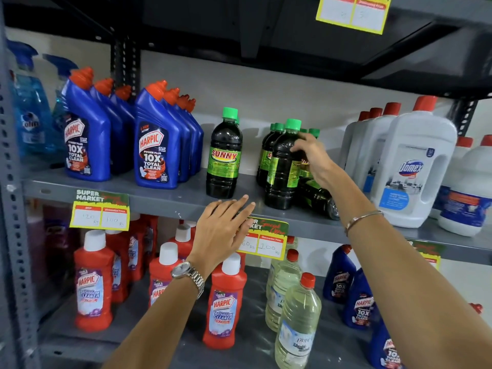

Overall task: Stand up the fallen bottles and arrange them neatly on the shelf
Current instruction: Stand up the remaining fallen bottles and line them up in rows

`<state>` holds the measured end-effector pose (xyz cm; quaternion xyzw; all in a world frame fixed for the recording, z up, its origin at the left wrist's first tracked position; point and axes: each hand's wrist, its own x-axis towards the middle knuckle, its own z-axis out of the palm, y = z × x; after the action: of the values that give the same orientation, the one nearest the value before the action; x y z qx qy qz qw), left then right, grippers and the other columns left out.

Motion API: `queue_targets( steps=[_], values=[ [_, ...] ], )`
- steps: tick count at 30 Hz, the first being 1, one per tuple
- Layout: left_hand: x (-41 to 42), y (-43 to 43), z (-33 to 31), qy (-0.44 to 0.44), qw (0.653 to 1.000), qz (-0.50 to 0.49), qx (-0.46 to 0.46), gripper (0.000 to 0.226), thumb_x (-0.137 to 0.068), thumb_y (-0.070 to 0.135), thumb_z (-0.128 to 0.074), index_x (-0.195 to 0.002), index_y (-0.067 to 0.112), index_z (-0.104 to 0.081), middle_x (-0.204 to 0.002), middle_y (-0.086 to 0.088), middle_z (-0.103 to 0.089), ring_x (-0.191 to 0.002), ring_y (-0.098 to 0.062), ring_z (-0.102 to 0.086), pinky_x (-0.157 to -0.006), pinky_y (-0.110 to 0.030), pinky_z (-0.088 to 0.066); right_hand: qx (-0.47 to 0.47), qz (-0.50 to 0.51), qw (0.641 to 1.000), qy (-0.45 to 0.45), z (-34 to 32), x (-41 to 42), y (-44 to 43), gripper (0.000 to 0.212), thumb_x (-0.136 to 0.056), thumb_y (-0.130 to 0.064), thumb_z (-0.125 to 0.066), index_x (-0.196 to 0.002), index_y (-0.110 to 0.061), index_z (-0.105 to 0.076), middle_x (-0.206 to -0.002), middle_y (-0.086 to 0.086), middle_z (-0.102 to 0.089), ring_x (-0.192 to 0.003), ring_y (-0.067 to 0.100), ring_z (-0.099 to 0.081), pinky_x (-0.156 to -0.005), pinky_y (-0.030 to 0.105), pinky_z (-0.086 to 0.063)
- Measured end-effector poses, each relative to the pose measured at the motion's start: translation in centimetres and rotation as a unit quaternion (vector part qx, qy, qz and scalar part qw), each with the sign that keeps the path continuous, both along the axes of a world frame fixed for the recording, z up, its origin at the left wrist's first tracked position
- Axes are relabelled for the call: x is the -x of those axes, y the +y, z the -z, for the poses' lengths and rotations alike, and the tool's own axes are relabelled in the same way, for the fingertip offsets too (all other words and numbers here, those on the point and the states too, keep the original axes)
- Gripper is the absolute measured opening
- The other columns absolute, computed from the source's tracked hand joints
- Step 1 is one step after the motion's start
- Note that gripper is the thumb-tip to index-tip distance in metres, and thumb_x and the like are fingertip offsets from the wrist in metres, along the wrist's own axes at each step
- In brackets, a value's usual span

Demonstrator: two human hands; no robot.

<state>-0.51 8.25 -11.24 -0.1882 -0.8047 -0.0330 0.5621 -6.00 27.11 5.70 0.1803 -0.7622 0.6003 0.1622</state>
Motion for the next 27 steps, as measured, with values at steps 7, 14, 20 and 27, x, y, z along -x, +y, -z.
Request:
queue_targets(
  steps=[7, 14, 20, 27],
  values=[
    [-0.1, 0.1, 0.0, 0.019, 1.0, 0.006, -0.006, 0.033, -0.093, 0.029, -0.046, -0.115, 0.015, -0.065, -0.12, -0.003, -0.066, -0.102, -0.019, -0.063, -0.09, -0.032, -0.038, -0.057, 0.048, 0.997, 0.035, -0.5, -0.2, 0.4, 0.048, -0.072, -0.024, -0.073, -0.11, -0.017, -0.044, -0.113, 0.008, -0.057, -0.1, 0.019, -0.056, -0.087, 0.033, -0.046],
    [-0.2, 0.1, 0.0, 0.017, 1.0, 0.002, -0.006, 0.031, -0.093, 0.029, -0.047, -0.112, 0.015, -0.067, -0.114, -0.002, -0.068, -0.099, -0.019, -0.064, -0.091, -0.032, -0.038, -0.059, 0.081, 0.993, 0.06, -0.2, -0.2, -0.1, 0.055, -0.07, -0.025, -0.077, -0.115, -0.011, -0.05, -0.119, 0.012, -0.059, -0.104, 0.022, -0.058, -0.091, 0.038, -0.048],
    [-0.3, 0.2, -0.1, 0.013, 1.0, -0.002, -0.007, 0.031, -0.092, 0.03, -0.046, -0.11, 0.015, -0.067, -0.112, -0.001, -0.069, -0.099, -0.018, -0.064, -0.091, -0.033, -0.039, -0.016, 0.038, 0.999, 0.025, -0.1, -0.5, -0.5, 0.041, -0.082, -0.013, -0.057, -0.122, -0.008, -0.05, -0.117, 0.012, -0.059, -0.109, 0.023, -0.053, -0.077, 0.024, -0.042],
    [-0.4, 0.2, -0.1, 0.006, 1.0, 0.004, -0.012, 0.033, -0.093, 0.03, -0.044, -0.11, 0.015, -0.067, -0.111, -0.002, -0.069, -0.098, -0.019, -0.064, -0.092, -0.033, -0.038, -0.036, 0.038, 0.998, 0.02, -0.2, -0.4, 0.1, 0.05, -0.079, -0.021, -0.064, -0.125, -0.012, -0.047, -0.12, 0.009, -0.055, -0.109, 0.022, -0.053, -0.091, 0.032, -0.046]
  ],
)
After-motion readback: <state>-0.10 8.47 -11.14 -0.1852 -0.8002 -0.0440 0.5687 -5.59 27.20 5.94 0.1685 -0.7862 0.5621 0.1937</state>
